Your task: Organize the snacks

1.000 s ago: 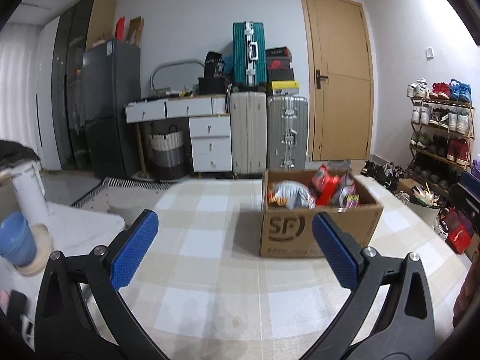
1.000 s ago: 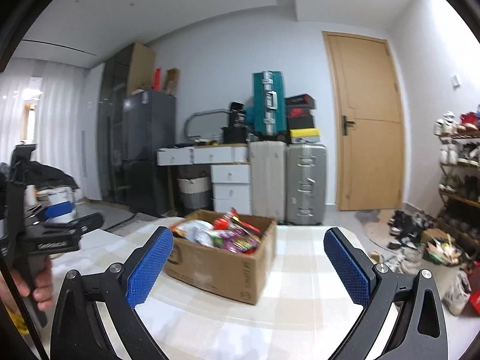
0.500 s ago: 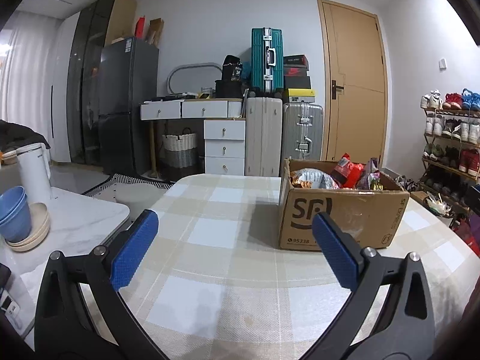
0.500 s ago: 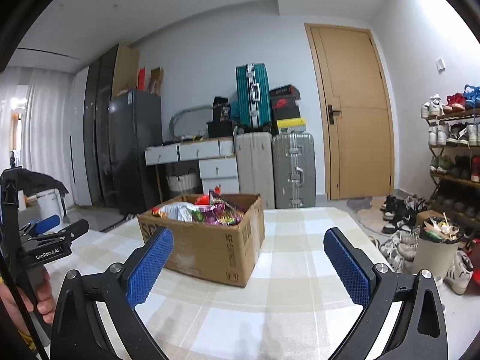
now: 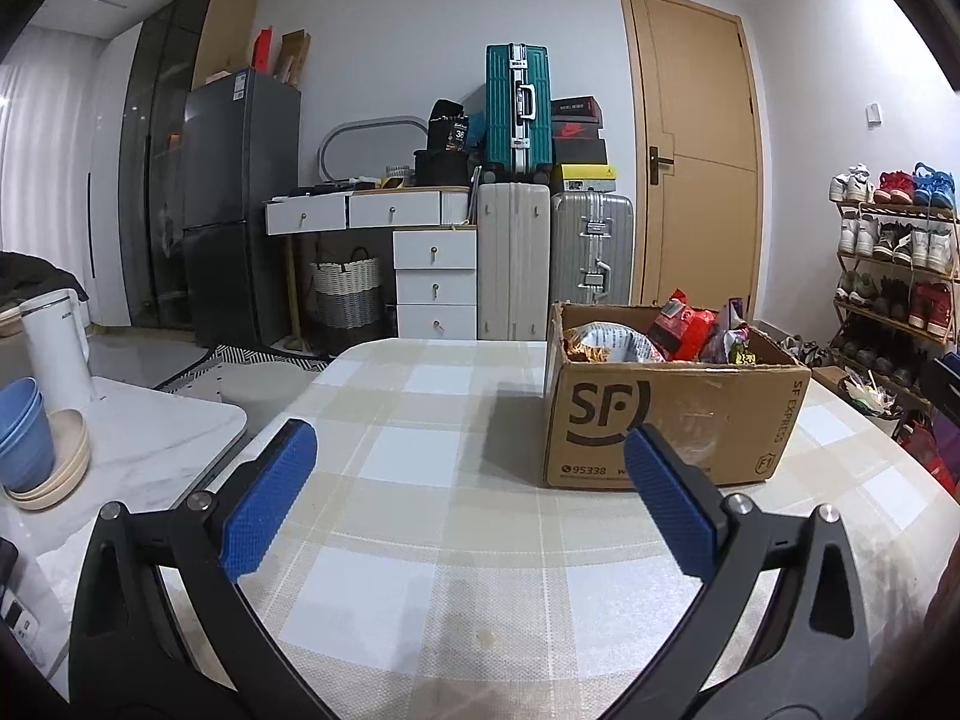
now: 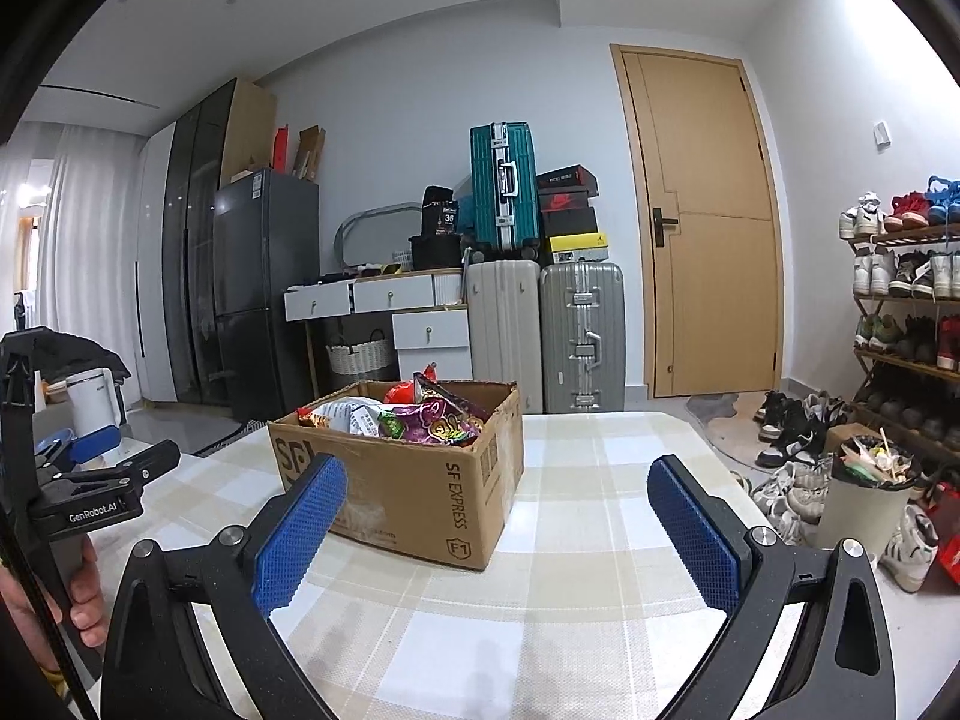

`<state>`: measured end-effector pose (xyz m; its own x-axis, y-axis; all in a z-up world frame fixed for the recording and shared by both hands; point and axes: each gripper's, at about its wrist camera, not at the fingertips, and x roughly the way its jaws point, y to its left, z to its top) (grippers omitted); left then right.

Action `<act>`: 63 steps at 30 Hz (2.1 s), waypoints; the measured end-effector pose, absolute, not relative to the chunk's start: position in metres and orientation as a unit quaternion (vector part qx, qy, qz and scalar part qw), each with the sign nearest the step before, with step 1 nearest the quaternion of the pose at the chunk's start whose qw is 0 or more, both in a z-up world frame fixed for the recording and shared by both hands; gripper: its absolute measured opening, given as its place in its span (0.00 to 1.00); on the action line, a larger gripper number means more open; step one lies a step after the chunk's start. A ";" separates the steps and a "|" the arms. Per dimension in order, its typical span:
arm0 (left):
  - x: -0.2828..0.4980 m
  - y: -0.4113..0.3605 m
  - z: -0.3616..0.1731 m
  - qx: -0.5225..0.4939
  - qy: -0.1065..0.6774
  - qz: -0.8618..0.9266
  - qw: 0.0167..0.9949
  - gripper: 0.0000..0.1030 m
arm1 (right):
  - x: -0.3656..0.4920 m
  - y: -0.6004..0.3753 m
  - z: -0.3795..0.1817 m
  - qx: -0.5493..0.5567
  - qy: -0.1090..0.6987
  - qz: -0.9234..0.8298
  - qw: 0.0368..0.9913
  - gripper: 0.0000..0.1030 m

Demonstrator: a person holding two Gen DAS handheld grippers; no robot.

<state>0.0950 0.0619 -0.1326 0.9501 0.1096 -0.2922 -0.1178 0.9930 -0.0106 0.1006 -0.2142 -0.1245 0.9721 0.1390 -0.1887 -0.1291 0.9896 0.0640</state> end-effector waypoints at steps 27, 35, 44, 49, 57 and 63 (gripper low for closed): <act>0.083 0.057 -0.120 -0.011 0.146 0.061 0.987 1.00 | 0.103 -0.216 -0.126 0.026 0.102 0.068 0.992 0.99; 0.080 0.057 -0.120 -0.011 0.146 0.062 0.987 1.00 | 0.102 -0.216 -0.125 0.026 0.102 0.068 0.992 0.99; 0.076 0.060 -0.119 -0.009 0.141 0.061 0.988 1.00 | 0.103 -0.216 -0.125 0.026 0.102 0.068 0.992 0.99; 0.075 0.061 -0.118 -0.009 0.138 0.060 0.989 1.00 | 0.103 -0.216 -0.125 0.026 0.102 0.069 0.992 0.99; 0.073 0.063 -0.115 -0.010 0.134 0.055 0.989 1.00 | 0.103 -0.217 -0.126 0.026 0.102 0.069 0.992 0.99; 0.072 0.066 -0.116 -0.012 0.136 0.058 0.989 1.00 | 0.103 -0.217 -0.126 0.027 0.102 0.069 0.992 0.99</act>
